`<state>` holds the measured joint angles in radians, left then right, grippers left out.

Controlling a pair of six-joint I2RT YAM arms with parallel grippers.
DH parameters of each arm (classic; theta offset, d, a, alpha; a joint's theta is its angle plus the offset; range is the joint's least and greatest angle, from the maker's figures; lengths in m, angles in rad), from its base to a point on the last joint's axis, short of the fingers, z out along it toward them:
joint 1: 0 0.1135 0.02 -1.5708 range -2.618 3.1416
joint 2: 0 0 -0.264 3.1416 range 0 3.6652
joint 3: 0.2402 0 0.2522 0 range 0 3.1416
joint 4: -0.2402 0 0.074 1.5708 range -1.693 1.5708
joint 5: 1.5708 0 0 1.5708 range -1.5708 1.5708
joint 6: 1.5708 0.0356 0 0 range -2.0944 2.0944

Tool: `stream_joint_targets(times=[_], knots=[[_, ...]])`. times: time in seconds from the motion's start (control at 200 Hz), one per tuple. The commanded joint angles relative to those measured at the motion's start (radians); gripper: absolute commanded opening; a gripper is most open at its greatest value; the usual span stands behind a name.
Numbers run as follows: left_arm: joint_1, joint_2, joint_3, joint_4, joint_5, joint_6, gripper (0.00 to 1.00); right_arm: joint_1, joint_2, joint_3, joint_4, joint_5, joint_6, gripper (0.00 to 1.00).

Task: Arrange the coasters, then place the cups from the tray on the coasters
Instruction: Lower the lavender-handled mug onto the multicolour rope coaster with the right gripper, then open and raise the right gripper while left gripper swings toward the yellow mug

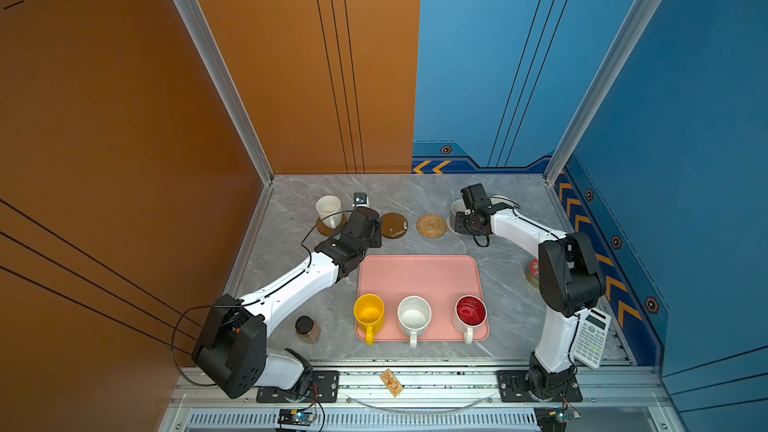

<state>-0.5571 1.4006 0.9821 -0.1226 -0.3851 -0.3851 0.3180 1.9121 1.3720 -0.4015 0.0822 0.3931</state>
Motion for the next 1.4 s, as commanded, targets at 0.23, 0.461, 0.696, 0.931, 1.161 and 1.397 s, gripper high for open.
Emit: stream_joint_targets(times=[0.23,0.461,0.696,0.931,1.161,1.397], knots=[[0.007,-0.020,-0.006,-0.003,0.002,-0.004,0.51,-0.003,-0.068,-0.011,0.030,0.027,-0.008,0.55],[0.005,-0.022,-0.006,-0.003,0.005,-0.005,0.51,0.016,-0.151,-0.034,0.030,0.040,-0.007,0.62],[0.003,-0.026,-0.006,-0.004,0.009,-0.005,0.51,0.056,-0.273,-0.053,0.040,0.071,0.005,0.67],[-0.017,-0.029,0.041,-0.135,0.015,-0.001,0.52,0.140,-0.382,-0.106,0.155,0.135,0.092,0.70],[-0.108,-0.057,0.149,-0.397,-0.023,-0.007,0.52,0.229,-0.437,-0.183,0.296,0.194,0.181,0.72],[-0.231,-0.160,0.202,-0.662,-0.083,-0.078,0.52,0.254,-0.447,-0.252,0.327,0.199,0.203,0.72]])
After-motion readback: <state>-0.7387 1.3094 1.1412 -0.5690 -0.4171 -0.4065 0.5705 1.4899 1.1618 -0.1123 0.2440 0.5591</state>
